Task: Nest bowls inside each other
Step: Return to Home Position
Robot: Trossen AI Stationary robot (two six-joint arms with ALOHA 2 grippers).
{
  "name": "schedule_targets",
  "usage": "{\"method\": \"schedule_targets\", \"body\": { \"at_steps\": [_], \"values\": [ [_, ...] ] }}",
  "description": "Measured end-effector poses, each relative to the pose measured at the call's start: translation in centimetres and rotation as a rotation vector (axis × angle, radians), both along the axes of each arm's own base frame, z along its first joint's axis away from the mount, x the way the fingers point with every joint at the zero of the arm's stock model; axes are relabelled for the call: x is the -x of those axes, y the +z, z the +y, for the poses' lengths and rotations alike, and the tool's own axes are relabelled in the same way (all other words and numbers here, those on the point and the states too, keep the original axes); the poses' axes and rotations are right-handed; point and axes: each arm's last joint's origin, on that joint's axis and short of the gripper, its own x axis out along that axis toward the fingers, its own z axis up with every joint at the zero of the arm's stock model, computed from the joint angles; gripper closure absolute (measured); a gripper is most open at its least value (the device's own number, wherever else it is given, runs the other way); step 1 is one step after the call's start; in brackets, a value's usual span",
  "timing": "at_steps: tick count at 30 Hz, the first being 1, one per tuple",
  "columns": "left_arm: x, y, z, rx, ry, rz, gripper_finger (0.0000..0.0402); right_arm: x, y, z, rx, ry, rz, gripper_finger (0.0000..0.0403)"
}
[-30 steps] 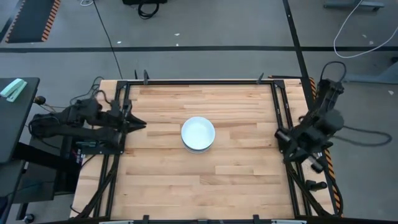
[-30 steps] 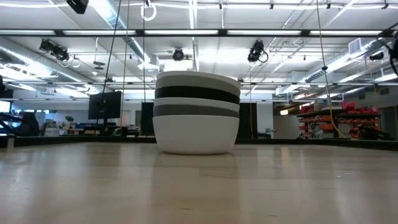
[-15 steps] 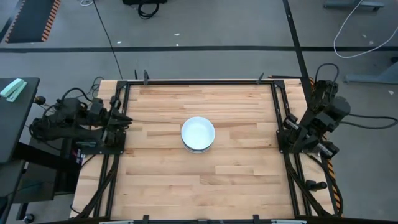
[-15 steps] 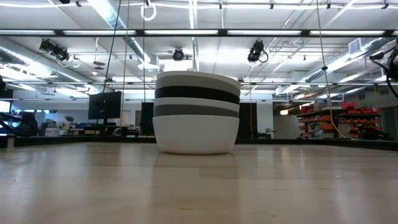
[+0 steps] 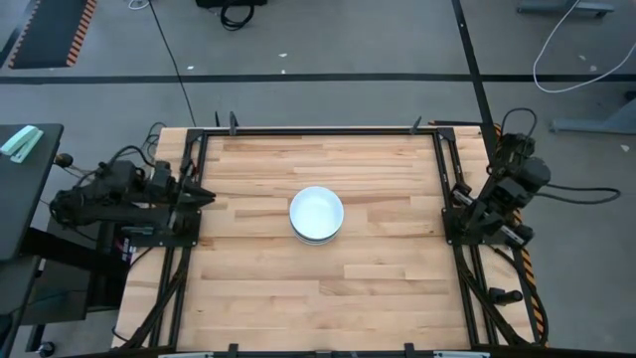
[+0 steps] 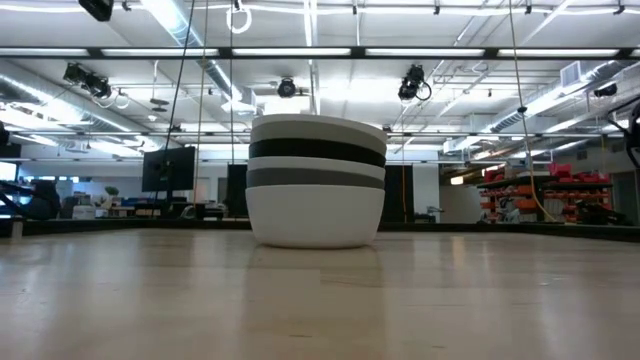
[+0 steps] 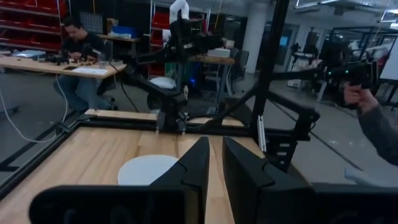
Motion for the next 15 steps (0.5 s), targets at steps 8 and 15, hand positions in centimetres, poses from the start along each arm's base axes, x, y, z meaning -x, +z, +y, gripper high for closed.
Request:
{"method": "schedule_targets", "body": {
  "at_steps": [8,15],
  "values": [
    [-1.3,-1.4,0.0,0.026,-0.003,-0.031,0.0344,-0.1,-2.4,0.2,-0.026,0.009,0.01,0.0385],
    [-2.5,-2.8,-0.1,0.018,-0.001,-0.095,0.0348,-0.6,-4.2,0.9,-0.039,0.017,0.026,0.0385]
  ]
}}
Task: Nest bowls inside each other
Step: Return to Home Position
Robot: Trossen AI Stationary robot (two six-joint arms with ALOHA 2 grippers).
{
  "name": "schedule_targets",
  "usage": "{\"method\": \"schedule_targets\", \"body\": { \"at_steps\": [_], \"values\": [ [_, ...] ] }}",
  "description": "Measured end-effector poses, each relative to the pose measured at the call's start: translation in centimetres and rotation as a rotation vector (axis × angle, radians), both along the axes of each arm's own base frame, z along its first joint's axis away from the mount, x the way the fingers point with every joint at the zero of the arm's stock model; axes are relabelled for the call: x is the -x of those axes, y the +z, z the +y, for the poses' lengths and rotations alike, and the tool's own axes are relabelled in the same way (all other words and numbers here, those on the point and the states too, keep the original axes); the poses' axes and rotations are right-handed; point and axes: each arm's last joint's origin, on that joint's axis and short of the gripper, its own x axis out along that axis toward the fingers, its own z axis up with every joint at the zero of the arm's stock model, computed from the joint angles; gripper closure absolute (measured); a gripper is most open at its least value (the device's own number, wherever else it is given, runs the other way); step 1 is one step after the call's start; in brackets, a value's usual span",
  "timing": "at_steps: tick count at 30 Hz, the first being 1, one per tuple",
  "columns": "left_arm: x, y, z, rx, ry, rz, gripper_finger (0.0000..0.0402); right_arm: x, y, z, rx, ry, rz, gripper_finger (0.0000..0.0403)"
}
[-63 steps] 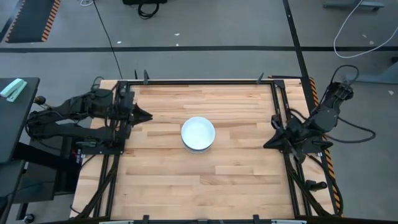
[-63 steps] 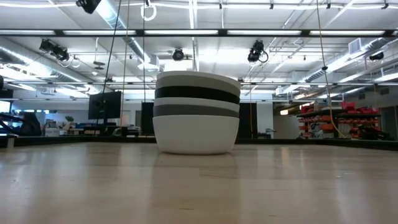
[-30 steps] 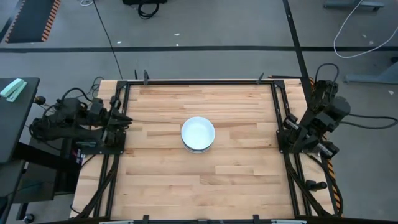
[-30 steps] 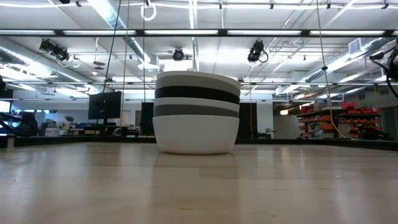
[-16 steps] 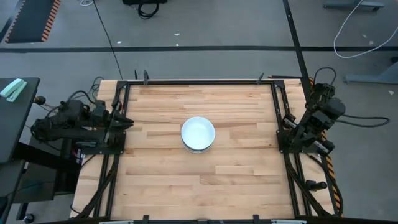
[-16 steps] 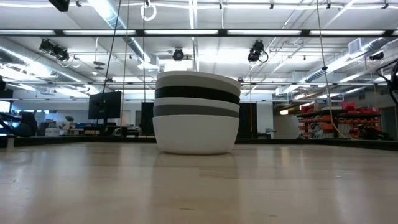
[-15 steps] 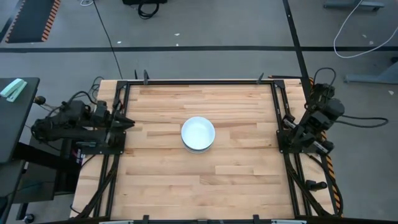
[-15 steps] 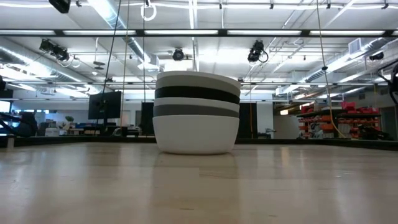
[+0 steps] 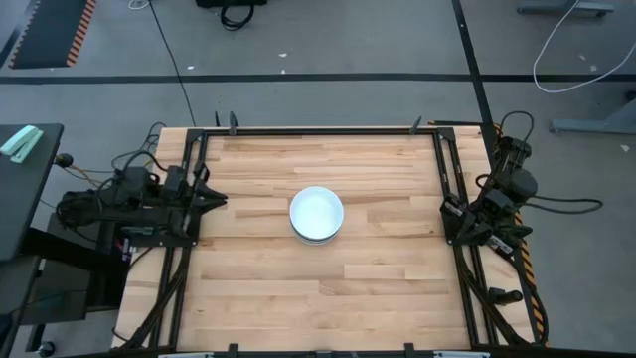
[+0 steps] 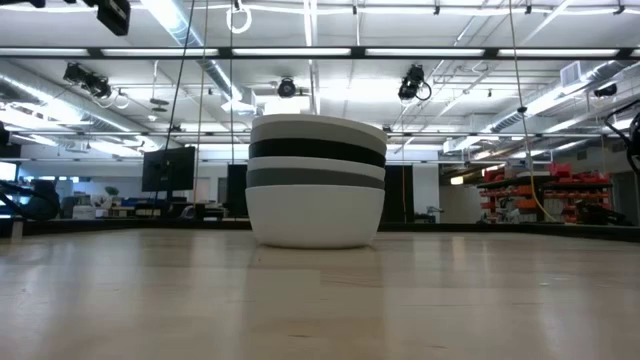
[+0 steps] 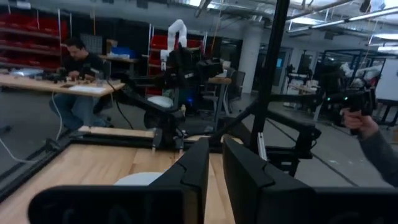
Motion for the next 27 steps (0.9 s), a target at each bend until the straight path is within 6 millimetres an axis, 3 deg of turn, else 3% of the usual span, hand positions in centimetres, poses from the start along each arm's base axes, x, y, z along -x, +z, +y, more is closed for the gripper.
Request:
{"method": "schedule_targets", "body": {
  "at_steps": [5,12,18,27],
  "values": [
    [0.3,0.4,0.0,-0.06,0.013,-0.088,0.0349,0.0,0.0,0.0,0.001,-0.002,-0.006,0.0385],
    [2.7,1.5,0.1,-0.116,0.035,-0.262,0.034,0.3,0.4,-0.4,-0.015,-0.004,-0.041,0.0385],
    [3.9,1.3,0.1,-0.117,0.036,-0.295,0.0345,1.2,0.7,-1.7,-0.042,-0.016,-0.095,0.0385],
    [3.9,1.2,0.1,-0.127,0.039,-0.286,0.0347,1.8,1.0,-2.4,-0.044,-0.012,-0.127,0.0385]
  ]
}}
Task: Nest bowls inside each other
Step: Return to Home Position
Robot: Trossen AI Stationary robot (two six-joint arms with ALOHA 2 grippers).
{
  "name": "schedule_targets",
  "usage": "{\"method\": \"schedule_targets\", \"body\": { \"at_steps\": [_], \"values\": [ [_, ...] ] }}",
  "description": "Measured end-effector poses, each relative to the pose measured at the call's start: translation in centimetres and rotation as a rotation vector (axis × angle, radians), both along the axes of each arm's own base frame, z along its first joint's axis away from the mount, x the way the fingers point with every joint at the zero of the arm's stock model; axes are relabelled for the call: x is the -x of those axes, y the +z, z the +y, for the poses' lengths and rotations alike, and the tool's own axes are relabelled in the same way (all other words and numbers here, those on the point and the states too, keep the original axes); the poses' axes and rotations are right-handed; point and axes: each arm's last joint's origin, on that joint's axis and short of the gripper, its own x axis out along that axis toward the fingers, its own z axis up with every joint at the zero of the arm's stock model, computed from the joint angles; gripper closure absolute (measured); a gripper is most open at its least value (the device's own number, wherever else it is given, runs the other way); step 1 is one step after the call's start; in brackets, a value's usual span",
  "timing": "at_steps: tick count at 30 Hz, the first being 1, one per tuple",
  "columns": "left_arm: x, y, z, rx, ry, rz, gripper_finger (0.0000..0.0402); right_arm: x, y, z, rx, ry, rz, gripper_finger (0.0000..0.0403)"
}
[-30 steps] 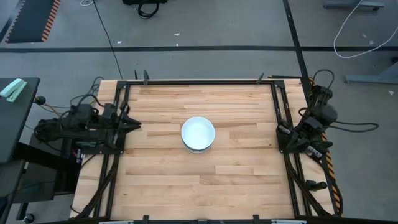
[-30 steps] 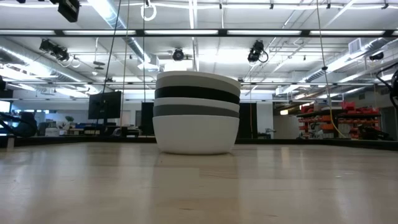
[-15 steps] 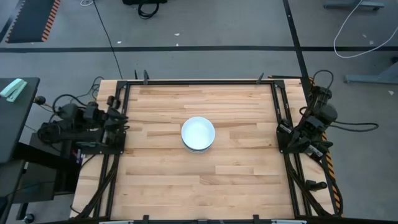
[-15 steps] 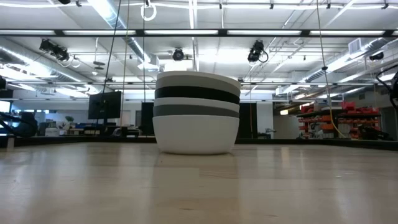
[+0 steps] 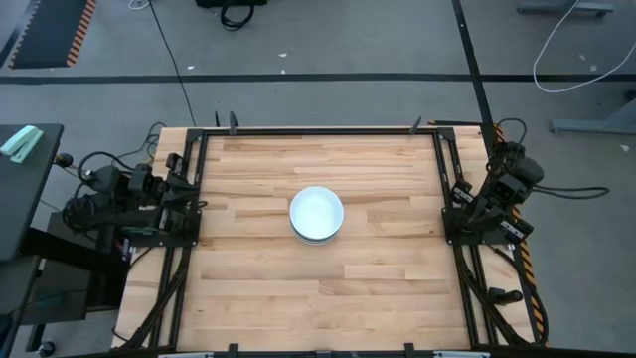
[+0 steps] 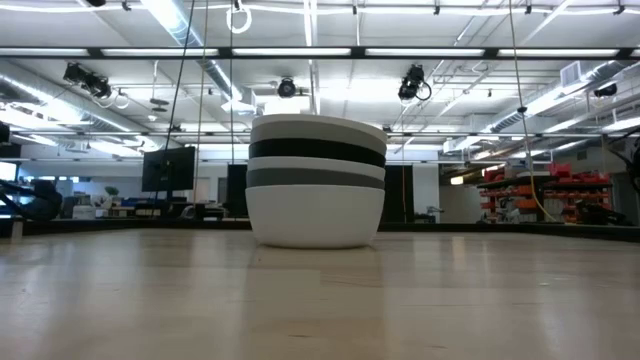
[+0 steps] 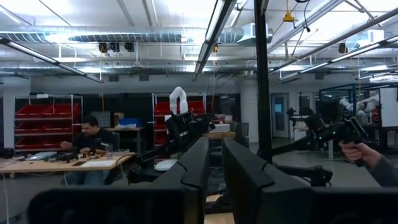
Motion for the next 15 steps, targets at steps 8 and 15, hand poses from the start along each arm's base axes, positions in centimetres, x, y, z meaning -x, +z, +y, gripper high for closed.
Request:
{"method": "schedule_targets", "body": {
  "at_steps": [8,15],
  "values": [
    [-0.7,-0.8,-0.1,0.005,-0.021,-0.01,0.0341,0.5,1.3,-0.7,-0.021,0.002,-0.021,0.0385],
    [-2.5,-3.6,-0.1,0.027,-0.047,-0.017,0.0349,0.0,0.0,0.0,-0.025,0.024,0.025,0.0385]
  ]
}}
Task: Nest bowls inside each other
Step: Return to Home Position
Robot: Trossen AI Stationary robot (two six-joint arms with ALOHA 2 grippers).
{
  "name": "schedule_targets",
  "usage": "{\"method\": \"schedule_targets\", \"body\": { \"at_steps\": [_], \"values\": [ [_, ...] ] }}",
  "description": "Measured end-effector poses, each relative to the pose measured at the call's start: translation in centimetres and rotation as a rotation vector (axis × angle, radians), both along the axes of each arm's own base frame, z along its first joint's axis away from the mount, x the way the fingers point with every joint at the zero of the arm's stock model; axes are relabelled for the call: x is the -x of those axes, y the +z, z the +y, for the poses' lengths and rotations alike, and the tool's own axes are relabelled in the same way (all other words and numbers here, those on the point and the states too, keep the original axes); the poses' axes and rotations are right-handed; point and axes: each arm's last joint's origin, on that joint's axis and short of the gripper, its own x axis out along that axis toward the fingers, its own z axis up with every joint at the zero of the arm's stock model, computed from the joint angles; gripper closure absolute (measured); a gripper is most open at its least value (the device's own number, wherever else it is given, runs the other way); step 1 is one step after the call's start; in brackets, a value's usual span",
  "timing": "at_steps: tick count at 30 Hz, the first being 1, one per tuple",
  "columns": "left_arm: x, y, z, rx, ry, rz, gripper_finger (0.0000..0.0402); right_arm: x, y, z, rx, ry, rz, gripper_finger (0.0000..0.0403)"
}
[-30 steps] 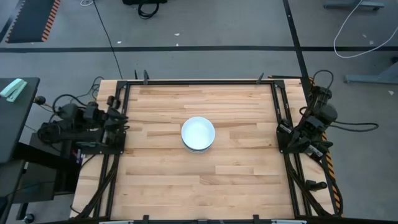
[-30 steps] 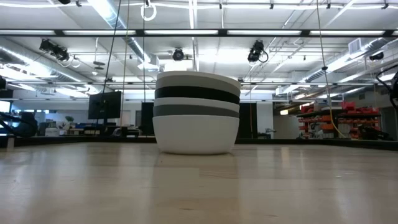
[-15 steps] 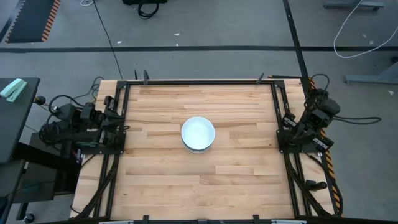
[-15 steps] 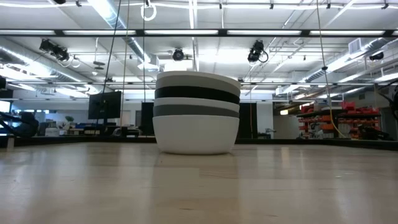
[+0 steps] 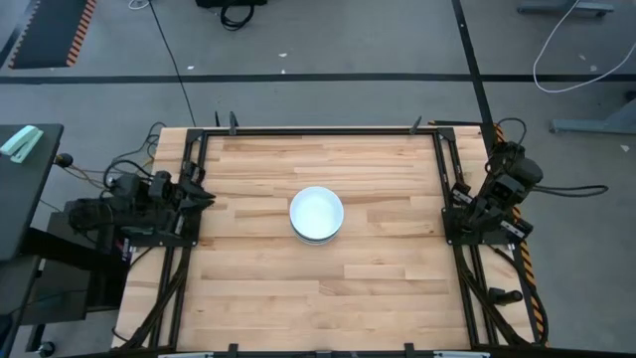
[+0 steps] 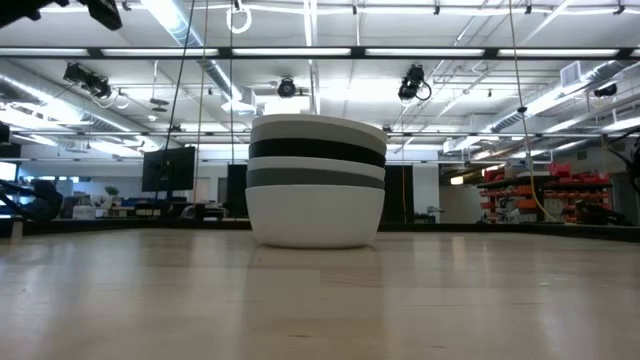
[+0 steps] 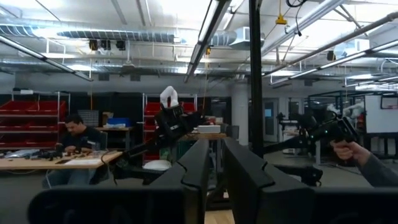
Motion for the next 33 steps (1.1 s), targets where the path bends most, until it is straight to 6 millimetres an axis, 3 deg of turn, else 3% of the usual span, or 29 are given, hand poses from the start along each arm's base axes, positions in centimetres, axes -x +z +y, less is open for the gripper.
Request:
{"method": "schedule_targets", "body": {
  "at_steps": [7,12,20,33],
  "values": [
    [-0.7,-1.4,-0.1,0.031,-0.037,-0.003,0.0347,-0.5,-1.7,0.9,-0.062,0.02,-0.056,0.0385],
    [-0.9,-1.7,-0.2,0.039,-0.079,-0.001,0.0342,-0.4,-2.4,1.4,-0.048,0.128,-0.151,0.0385],
    [-1.0,-2.0,-0.3,0.044,-0.142,0.037,0.0351,-0.7,-3.9,1.9,-0.053,0.147,-0.139,0.0385],
    [-2.2,-5.4,-0.4,0.071,-0.156,0.013,0.0342,-1.0,-4.9,2.4,-0.033,0.147,-0.121,0.0385]
  ]
}}
